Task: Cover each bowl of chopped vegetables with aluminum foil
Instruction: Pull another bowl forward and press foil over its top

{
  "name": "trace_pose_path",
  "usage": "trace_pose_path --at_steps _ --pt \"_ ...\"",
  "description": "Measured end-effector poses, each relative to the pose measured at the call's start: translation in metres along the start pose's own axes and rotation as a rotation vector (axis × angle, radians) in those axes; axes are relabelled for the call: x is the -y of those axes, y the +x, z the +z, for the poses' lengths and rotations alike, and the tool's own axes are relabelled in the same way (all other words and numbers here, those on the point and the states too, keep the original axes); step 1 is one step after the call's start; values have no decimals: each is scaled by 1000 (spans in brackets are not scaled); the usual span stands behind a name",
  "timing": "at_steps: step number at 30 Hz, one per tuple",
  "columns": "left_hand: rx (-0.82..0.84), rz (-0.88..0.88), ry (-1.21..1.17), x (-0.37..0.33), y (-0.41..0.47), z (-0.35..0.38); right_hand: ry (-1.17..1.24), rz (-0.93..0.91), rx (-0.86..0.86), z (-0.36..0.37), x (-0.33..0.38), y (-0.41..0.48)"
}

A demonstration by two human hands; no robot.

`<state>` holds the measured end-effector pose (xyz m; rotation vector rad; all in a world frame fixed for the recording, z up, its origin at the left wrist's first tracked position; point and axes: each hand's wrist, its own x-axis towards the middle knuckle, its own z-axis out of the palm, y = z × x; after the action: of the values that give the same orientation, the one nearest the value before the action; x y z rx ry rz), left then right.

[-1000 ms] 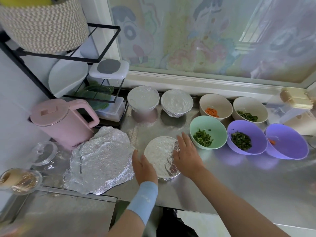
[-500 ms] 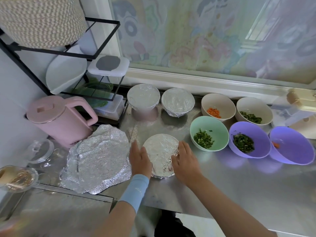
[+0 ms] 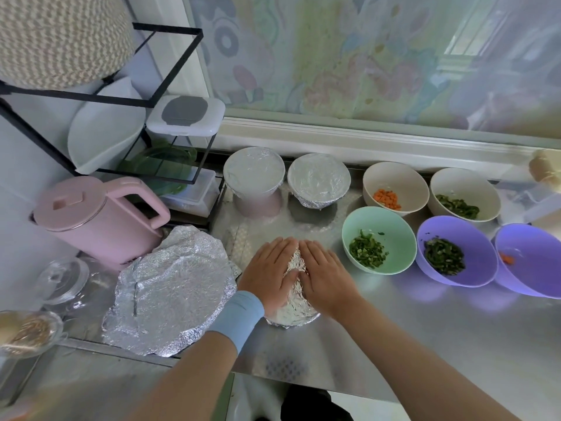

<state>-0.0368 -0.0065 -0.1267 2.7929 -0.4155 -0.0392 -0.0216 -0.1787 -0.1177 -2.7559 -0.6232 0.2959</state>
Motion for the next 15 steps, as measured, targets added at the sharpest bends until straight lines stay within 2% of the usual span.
trace_pose_path --at_steps 4,6,11,15 --pt "-45 -110 -184 11 -24 -1 16 -7 -11 5 -7 -7" --pt "-51 -84 -212 15 -45 -3 6 -35 -26 3 -10 -16" --pt "-7 180 58 21 -65 -3 -137 -290 -22 -1 -2 -40" --pt "104 238 196 30 -57 -1 -218 -290 -8 6 1 -40"
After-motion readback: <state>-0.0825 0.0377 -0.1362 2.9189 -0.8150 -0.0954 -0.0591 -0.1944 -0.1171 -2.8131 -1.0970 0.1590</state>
